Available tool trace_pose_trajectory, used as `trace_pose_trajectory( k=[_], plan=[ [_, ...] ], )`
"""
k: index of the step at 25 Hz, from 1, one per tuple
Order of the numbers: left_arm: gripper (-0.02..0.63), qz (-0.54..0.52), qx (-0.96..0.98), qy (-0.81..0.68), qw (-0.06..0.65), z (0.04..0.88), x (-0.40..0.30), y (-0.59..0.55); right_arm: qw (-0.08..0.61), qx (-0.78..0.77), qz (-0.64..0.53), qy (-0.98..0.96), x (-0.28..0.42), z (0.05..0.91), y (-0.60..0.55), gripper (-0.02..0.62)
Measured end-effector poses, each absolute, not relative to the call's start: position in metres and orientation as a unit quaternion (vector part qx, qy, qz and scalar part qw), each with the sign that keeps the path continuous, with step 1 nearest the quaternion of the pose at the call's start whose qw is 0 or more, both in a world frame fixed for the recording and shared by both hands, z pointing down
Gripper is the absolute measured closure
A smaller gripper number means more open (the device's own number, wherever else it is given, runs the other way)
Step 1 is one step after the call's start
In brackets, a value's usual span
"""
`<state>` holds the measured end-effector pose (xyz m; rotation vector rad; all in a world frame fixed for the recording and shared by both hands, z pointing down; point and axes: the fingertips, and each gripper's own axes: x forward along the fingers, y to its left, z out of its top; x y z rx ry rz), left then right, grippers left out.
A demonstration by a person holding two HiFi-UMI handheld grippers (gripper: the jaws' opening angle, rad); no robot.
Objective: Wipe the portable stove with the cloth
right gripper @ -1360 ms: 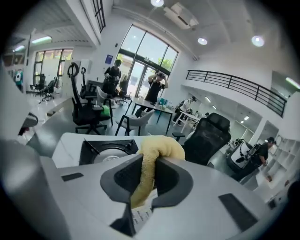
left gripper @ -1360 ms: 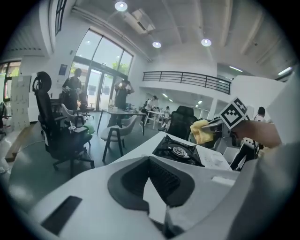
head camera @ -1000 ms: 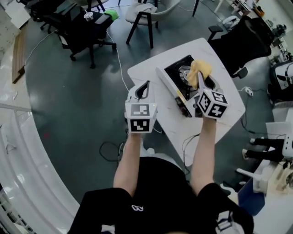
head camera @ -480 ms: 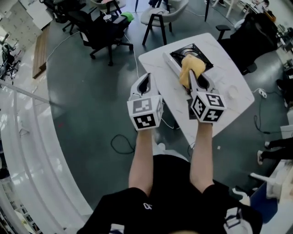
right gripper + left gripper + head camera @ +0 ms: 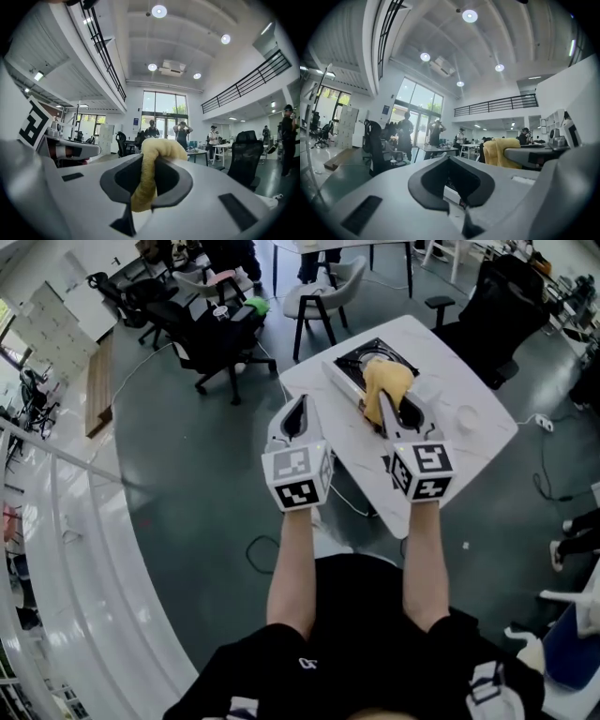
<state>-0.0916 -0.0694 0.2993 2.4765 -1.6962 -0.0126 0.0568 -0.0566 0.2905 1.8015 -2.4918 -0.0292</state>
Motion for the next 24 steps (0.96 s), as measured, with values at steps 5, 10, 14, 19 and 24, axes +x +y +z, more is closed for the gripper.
trace_pose_trajectory(
  k=[5, 10, 14, 19, 24],
  plan=[
    [0.612, 0.017, 0.827, -0.557, 0.072, 0.308, -0.077, -0.069, 0.025, 0.599, 0.002, -0.800, 0.081, 0.298, -0.049, 0.557],
    [0.612, 0.022, 0.837, -0.542, 0.064, 0.303, -0.059, -0.072, 0.024, 0.620, 0.005, -0.784, 0.103, 0.297, -0.044, 0.557],
    [0.612, 0.026, 0.848, -0.526, 0.056, 0.303, -0.039, -0.074, 0.025, 0.633, 0.001, -0.774, 0.121, 0.293, -0.044, 0.557],
    [0.612, 0.026, 0.858, -0.511, 0.048, 0.298, -0.020, -0.074, 0.031, 0.641, 0.003, -0.767, 0.135, 0.292, -0.044, 0.557],
    [0.612, 0.036, 0.864, -0.499, 0.045, 0.303, -0.015, -0.075, 0.033, 0.638, 0.001, -0.770, 0.129, 0.291, -0.052, 0.557]
  ],
)
